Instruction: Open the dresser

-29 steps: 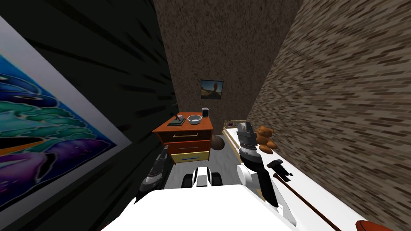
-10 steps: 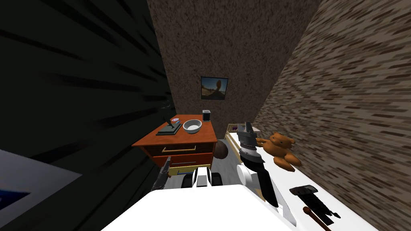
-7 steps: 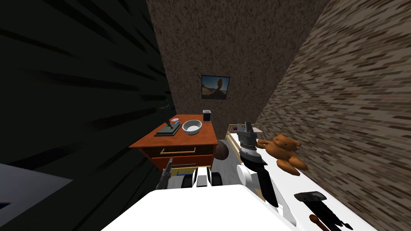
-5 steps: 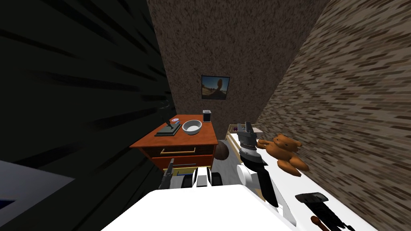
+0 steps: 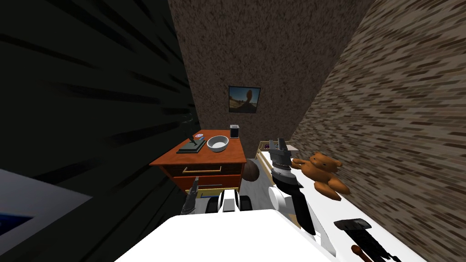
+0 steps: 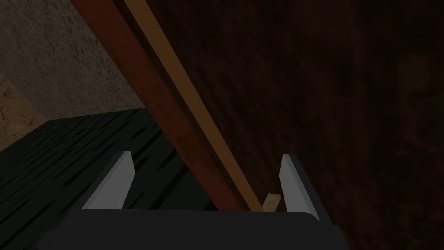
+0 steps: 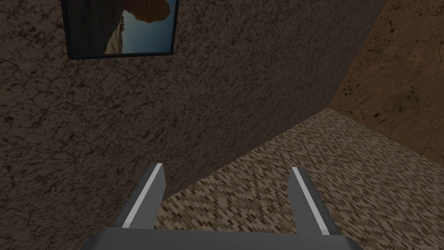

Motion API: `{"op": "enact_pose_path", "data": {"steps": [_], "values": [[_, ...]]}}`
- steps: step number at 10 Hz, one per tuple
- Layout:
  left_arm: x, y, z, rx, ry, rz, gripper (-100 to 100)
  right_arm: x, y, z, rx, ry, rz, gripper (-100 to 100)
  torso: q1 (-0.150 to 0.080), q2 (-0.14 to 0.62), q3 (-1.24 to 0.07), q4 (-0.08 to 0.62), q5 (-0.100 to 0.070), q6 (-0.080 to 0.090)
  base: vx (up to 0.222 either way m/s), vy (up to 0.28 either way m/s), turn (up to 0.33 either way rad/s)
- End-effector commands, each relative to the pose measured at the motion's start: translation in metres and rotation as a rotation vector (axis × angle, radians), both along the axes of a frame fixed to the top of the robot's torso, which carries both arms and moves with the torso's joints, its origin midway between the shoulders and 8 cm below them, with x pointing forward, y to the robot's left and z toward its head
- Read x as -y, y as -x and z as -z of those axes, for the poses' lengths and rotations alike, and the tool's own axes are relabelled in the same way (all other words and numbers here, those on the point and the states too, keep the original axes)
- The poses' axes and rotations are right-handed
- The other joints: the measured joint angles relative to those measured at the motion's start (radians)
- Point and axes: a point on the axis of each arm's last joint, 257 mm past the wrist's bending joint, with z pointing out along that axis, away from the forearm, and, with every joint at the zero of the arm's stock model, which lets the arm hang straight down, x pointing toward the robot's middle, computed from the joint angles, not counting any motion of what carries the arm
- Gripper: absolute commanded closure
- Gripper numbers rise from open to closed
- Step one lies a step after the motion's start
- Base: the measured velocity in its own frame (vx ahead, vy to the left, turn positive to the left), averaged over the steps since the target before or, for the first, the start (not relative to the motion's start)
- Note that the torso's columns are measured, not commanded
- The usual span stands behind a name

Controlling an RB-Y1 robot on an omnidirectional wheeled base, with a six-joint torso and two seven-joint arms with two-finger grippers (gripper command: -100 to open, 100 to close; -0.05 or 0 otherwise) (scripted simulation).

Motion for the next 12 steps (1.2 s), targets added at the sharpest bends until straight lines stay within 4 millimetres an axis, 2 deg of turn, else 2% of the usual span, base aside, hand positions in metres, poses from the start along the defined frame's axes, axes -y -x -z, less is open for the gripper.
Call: {"op": "enact_pose_path", "data": {"steps": [1,5,6,7,12], "values": [[-0.004,-0.014,-0.005,-0.001,0.000,0.003,-100,0.000,0.000,0.000,0.000,0.000,0.000,0,0.001,0.000,0.000,0.000,0.000,0.000,-0.031,-0.020,0.013],[-0.010,-0.037,-0.015,-0.001,0.000,0.007,-100,0.000,0.000,0.000,0.000,0.000,0.000,0,0.001,-0.001,-0.001,0.000,0.000,0.000,-0.030,-0.018,0.011],[-0.008,-0.034,-0.014,0.002,0.000,0.007,-100,0.000,0.000,0.000,0.000,0.000,0.000,0,0.001,-0.001,-0.001,0.000,0.000,0.000,-0.012,-0.008,0.001],[-0.007,-0.026,-0.010,-0.001,0.000,0.005,100,0.000,0.000,0.000,0.000,0.000,0.000,0,0.001,-0.002,-0.001,0.000,0.000,0.000,0.016,0.008,-0.016],[0.000,0.003,0.001,-0.001,0.000,-0.001,100,0.000,0.000,0.000,0.000,0.000,0.000,0,0.000,0.000,0.000,0.000,0.000,0.000,0.035,0.024,-0.012]]}}
